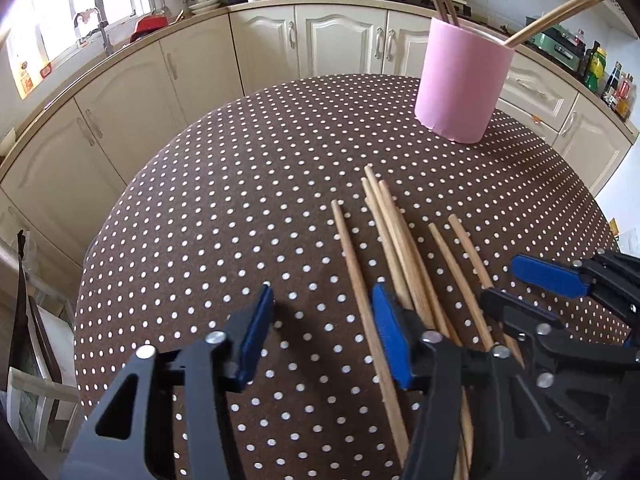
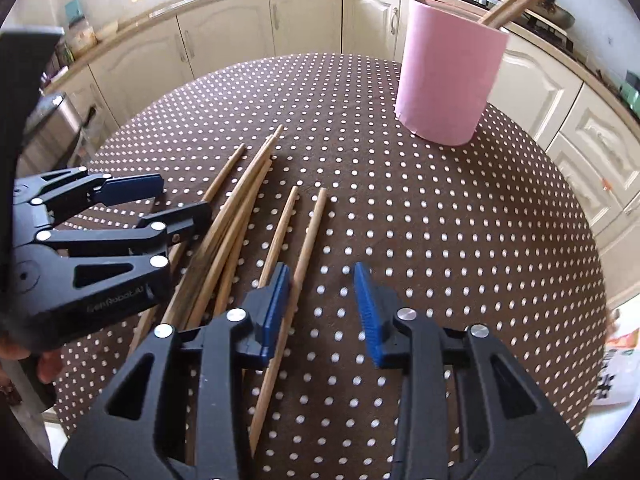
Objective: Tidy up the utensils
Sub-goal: 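Close the left gripper on one chopstick while the right gripper grasps another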
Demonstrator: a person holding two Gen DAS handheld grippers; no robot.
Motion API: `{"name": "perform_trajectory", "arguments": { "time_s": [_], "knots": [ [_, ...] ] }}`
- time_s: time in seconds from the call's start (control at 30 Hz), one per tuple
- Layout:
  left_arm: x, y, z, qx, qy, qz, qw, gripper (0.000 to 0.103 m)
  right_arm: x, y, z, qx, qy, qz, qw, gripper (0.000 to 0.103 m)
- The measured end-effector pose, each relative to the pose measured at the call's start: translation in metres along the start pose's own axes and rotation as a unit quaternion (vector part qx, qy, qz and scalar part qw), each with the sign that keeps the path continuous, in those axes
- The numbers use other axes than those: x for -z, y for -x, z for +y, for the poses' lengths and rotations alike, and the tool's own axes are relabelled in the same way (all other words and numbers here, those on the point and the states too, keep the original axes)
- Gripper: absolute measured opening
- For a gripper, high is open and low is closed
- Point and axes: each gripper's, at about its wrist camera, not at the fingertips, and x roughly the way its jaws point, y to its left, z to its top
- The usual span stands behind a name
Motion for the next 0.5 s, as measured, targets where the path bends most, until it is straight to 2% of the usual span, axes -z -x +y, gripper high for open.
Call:
{"name": "perform_trajectory", "arguments": {
  "time_s": [0.13, 0.2, 0.37, 0.5],
  "knots": [
    [-0.008, -0.003, -0.008, 0.006, -0.005, 0.006, 1.0000, 0.027, -0.015, -0.008, 0.004, 0.000, 0.005, 0.022, 1.000, 0.018],
    [-0.012, -0.006, -0.011, 0.011, -0.007, 0.009, 0.9999, 0.009, -0.021, -0.011, 0.007, 0.000, 0.008, 0.027, 1.000, 0.010],
    [-0.022, -0.010, -0.012, 0.023, 0.000, 0.012, 0.9997, 0.007, -0.031, -0.017, 0.009, -0.016, 0.002, 0.033, 0.999, 0.007],
    [-0.027, -0.010, -0.012, 0.049, 0.011, 0.012, 0.9987, 0.006, -0.032, -0.018, 0.000, -0.034, -0.015, 0.028, 0.999, 0.006]
  ]
}}
